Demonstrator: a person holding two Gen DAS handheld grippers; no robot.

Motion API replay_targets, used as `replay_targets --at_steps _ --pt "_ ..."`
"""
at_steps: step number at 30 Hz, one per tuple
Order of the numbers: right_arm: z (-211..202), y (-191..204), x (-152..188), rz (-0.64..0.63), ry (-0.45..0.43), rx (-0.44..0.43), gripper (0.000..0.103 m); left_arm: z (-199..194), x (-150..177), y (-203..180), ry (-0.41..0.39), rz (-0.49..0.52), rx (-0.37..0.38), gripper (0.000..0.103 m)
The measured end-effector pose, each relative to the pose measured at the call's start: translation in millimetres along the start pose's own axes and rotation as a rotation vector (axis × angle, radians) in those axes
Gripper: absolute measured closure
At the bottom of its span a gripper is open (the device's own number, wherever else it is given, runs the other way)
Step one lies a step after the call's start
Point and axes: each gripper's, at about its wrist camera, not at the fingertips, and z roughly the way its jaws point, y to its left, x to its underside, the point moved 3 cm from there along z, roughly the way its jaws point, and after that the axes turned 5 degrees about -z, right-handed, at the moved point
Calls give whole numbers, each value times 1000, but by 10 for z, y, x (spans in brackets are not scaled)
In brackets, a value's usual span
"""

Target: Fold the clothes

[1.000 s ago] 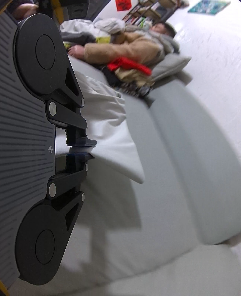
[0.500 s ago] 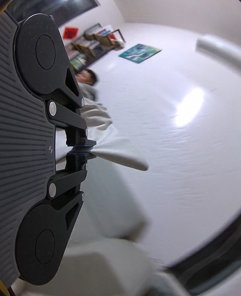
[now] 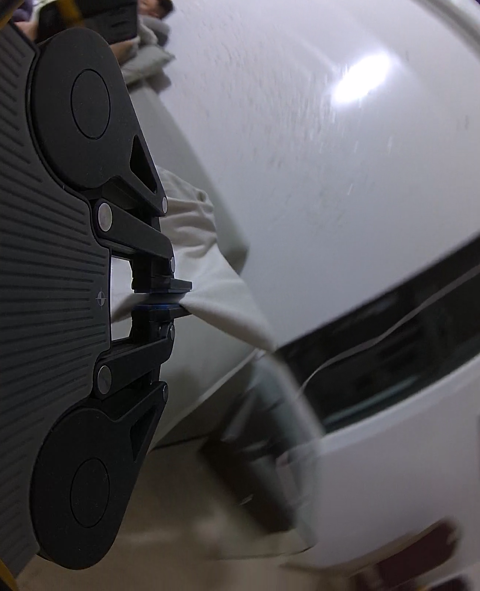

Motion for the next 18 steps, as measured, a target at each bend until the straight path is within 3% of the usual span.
replay_targets --at_steps 5,9,11,12,14,16,18 --pt "666 -474 45 30 76 86 98 642 87 176 121 -51 -8 93" --pt "1205 -704 -62 42 124 118 98 1023 42 484 159 -132 -28 93" --pt "1504 -769 -50 27 164 139 97 1307 58 600 217 -194 -43 85" --pt "1652 -806 -18 10 203 159 94 1472 93 709 269 -210 -68 70" --pt "1917 -881 40 -23 279 214 62 1639 205 909 323 -210 -174 73" --pt "1902 -910 71 -64 296 300 53 1543 274 1039 308 -201 -231 65" --pt "1716 -893 119 -112 249 296 41 1392 301 1087 290 -222 -218 64"
